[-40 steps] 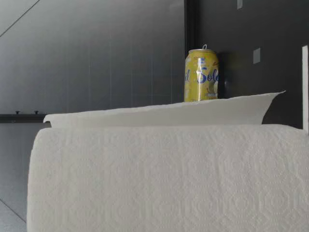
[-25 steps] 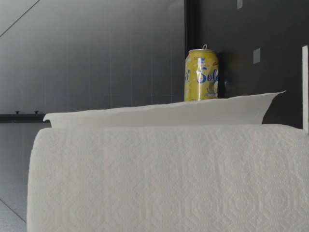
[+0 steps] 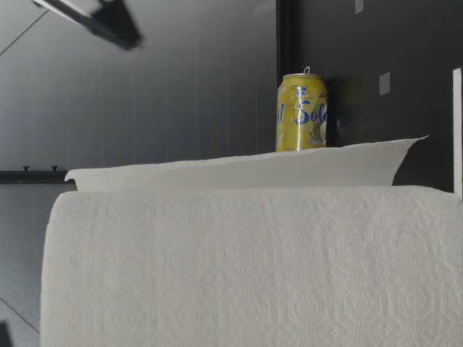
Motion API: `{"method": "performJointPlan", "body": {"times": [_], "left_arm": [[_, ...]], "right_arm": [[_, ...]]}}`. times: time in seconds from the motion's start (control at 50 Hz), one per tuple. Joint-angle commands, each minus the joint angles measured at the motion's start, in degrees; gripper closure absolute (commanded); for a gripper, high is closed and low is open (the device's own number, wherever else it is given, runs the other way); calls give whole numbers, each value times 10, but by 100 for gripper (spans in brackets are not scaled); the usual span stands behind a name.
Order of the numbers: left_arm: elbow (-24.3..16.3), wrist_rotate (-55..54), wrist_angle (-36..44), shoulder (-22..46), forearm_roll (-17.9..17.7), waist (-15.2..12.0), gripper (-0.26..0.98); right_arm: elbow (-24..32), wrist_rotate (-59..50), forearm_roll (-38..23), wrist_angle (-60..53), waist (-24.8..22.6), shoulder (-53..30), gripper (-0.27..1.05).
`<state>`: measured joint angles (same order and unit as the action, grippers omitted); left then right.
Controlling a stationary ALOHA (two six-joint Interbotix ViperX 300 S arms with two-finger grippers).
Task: Pick up a piece of paper towel and place it on the spilled liquid.
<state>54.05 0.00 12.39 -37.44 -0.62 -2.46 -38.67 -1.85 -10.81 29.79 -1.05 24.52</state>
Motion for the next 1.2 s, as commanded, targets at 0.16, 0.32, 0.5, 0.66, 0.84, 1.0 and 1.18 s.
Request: {"method": "performJointPlan", "body": {"times": [0.16, 0.32, 0.5, 0.66, 0.84, 1.0, 1.18], "left_arm": [[-34, 2, -42, 23, 0, -22, 65], [-36, 2, -57, 25, 0, -27, 65], [-37, 0, -89, 25, 0, -29, 65], [-36, -3, -107, 25, 0, -28, 65], [-36, -4, -120, 26, 0, -29, 65], [-35, -5, -121, 26, -1, -29, 65], [-33, -7, -121, 25, -4, -29, 65]], "right_arm": [[101, -157, -251, 226, -98, -81, 85], [112, -396, -501, 414, -223, -134, 85], [96, -656, -596, 436, -279, -186, 85], [94, -867, -650, 427, -280, -246, 83], [97, -976, -699, 405, -280, -279, 62], [97, -1047, -702, 405, -272, -299, 22], [112, -1121, -705, 405, -245, -330, 4]]}}
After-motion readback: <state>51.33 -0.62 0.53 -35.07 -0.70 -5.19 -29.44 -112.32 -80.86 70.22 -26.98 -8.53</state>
